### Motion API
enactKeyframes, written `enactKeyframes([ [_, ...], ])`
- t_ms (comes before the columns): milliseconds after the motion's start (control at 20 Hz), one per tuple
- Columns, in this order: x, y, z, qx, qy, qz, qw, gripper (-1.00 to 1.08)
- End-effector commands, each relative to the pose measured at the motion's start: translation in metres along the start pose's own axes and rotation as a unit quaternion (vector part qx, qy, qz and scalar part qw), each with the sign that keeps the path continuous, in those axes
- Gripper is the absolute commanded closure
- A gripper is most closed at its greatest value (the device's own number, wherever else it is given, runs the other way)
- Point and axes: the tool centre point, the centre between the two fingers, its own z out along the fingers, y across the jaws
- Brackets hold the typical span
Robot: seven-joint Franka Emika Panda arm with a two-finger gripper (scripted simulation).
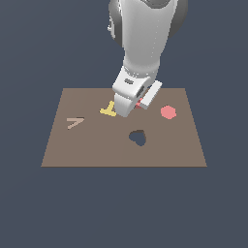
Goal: Insert a designated object into the corresponding slot on a board.
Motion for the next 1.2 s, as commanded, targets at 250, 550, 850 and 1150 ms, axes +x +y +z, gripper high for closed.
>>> enactKeyframes([
  [250,-0.01,-0.012,0.0,0.0,0.0,-0.046,0.9989,1.08],
  [550,-0.011,-0.012,0.0,0.0,0.0,-0.05,0.9988,1.08],
  [850,-0.011,-0.012,0.005,0.0,0.0,-0.049,0.9988,1.08],
  [1150,-0.011,-0.012,0.01,0.0,0.0,-0.048,0.9988,-0.92],
])
